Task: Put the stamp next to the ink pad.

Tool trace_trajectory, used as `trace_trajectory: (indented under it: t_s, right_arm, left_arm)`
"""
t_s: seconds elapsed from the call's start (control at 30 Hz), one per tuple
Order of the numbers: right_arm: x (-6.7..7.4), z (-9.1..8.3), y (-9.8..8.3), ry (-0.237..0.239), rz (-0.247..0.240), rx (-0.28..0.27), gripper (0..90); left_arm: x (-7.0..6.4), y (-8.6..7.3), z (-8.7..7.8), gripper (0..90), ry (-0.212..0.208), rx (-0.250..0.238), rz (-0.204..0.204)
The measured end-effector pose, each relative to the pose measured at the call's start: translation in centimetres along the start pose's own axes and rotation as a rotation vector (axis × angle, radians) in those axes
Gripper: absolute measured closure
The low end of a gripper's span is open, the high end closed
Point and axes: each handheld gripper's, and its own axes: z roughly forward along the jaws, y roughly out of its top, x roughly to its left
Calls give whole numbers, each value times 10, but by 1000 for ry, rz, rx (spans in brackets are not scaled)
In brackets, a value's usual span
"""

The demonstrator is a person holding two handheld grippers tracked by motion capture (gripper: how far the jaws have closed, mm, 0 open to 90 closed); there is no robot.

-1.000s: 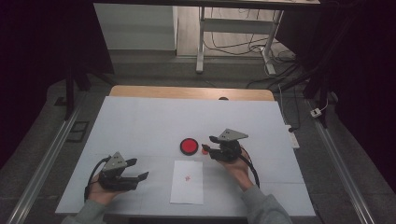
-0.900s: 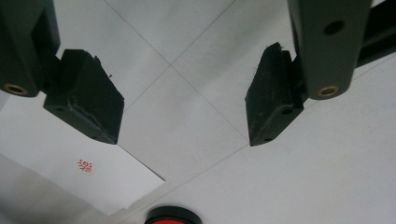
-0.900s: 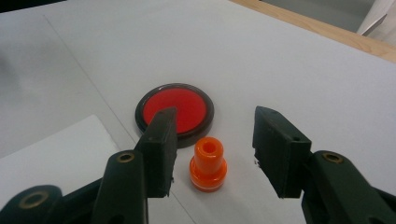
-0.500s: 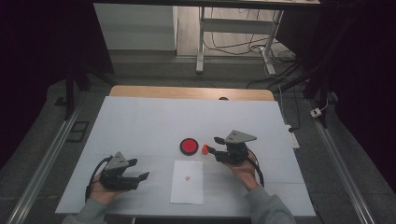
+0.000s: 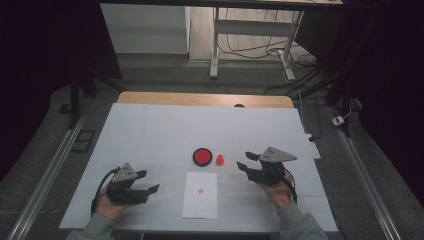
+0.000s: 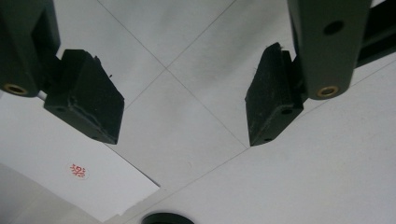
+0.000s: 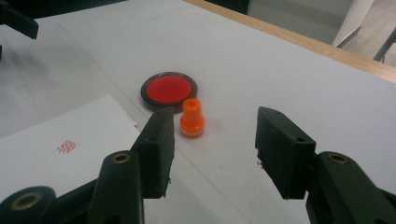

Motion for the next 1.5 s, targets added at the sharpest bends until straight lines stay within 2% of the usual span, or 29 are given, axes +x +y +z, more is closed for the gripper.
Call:
trace_trajectory:
  t_s: [0.33, 0.7, 0.77, 0.9, 1.5]
  right_arm:
    - [-3, -37, -24, -38, -9, -1, 468]
    - [-13, -65, -54, -66, 25, 31, 466]
    - [-14, -66, -57, -66, 17, 41, 465]
    - [-17, -67, -61, -69, 30, 42, 465]
    - [-15, -65, -60, -59, 13, 52, 469]
  left_arm:
    - [0, 0, -1, 283, -6, 1, 3]
    - [-1, -1, 0, 283, -6, 4, 6]
    - [-2, -1, 0, 283, -6, 4, 6]
    - [-2, -1, 0, 283, -3, 3, 7]
    - [-1, -1, -1, 283, -2, 4, 8]
